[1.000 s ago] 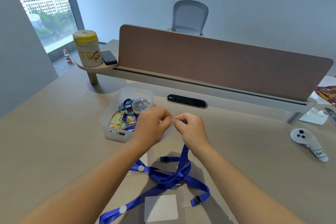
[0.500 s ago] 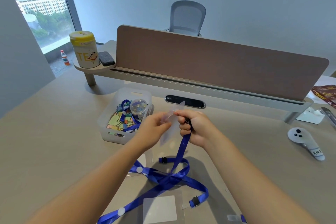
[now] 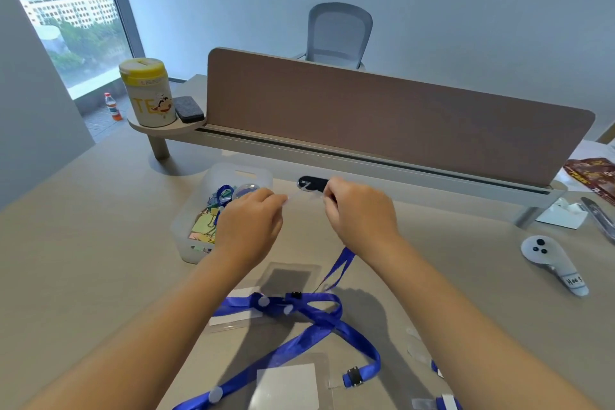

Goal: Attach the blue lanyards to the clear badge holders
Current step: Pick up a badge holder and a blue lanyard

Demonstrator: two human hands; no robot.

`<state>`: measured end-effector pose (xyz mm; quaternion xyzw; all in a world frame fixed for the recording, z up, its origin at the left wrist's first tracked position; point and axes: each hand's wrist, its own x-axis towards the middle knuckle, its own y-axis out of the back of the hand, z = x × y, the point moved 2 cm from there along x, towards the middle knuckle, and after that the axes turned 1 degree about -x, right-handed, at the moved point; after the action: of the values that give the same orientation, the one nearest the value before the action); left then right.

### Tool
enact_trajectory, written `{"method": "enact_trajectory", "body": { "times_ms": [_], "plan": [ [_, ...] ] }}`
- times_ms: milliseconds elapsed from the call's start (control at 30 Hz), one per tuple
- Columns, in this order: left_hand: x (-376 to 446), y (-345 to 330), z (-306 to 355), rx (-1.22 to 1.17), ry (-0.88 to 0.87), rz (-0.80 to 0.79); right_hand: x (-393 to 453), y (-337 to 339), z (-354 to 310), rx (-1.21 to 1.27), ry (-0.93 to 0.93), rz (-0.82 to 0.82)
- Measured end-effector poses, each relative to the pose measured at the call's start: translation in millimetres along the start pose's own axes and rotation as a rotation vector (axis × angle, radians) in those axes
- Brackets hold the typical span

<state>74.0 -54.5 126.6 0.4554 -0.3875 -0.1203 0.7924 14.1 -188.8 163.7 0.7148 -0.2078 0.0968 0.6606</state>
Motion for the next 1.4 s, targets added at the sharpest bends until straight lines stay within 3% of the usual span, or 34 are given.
{"method": "enact_trajectory", "body": {
  "times_ms": [100,267,400,533,733,867,1133,1267,1400],
  "plan": [
    [0,-3,-8,-0.115,0.203,-0.015,6,8,-1,-0.035,0.174,0.223],
    [-3,-12,-15,-0.165,0.274,-0.052,22,29,-5,0.203,0.270,0.261],
    [-8,-16,-17,-0.166,0.331,-0.089,30,35,2,0.204,0.264,0.308],
    [-18,-26,-22,-0.197,0.414,-0.140,19,1,24,0.329,0.146,0.100],
    [-48,-49,-28,-0.250,0.480,-0.204,-17,-85,53,0.331,-0.237,-0.423],
    [-56,-57,-34,-0.254,0.511,-0.235,-38,-132,57,0.288,-0.271,-0.729],
    [-61,-56,-42,-0.268,0.559,-0.224,-45,-182,53,0.137,-0.118,-0.791],
    [-63,-56,-48,-0.265,0.573,-0.223,-49,-189,55,0.170,-0.212,-0.710],
    [-60,-54,-50,-0.289,0.598,-0.210,-47,-188,60,0.086,-0.249,-0.746]
  ]
}}
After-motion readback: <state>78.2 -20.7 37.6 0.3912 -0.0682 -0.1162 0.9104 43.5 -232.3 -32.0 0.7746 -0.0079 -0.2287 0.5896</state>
